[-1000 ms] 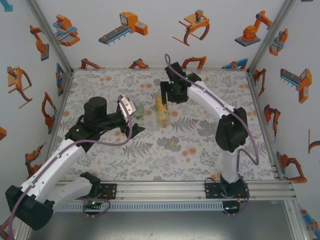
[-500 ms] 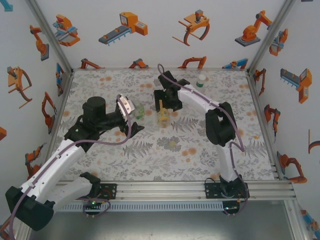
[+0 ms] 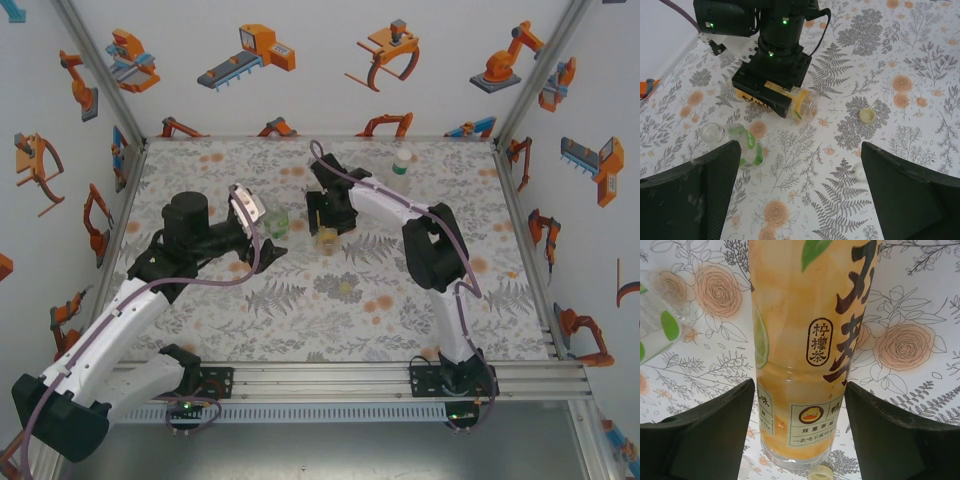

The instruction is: Screw on the bottle caps

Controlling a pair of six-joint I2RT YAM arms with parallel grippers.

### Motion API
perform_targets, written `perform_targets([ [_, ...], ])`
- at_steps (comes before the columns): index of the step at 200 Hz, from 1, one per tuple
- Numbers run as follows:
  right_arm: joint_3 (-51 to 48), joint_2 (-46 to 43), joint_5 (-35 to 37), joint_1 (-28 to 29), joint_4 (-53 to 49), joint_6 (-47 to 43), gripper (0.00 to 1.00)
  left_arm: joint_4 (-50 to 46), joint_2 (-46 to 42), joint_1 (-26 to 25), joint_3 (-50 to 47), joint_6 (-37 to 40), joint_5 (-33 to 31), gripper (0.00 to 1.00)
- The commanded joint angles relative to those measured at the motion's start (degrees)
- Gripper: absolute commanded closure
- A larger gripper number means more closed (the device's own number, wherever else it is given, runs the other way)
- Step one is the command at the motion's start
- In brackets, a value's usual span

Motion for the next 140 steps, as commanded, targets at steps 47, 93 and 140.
perform_targets([
  [47, -2.1, 1.51, 0.32, 0.46, 0.96, 0.63, 0.39, 1.94, -0.26, 1.0, -0.38, -3.06, -0.29, 0.02],
  [93, -2.55, 2.04, 0.27, 0.46, 0.79, 0.45, 0.46, 2.2, -0.2, 1.29, -0.38, -3.58, -0.87, 0.02],
  [140, -3.16, -0.65, 0.95, 0.47, 0.81, -0.18, 0.55, 2.26, 0.57, 1.68, 0.6, -6.58, -1.86, 0.01],
])
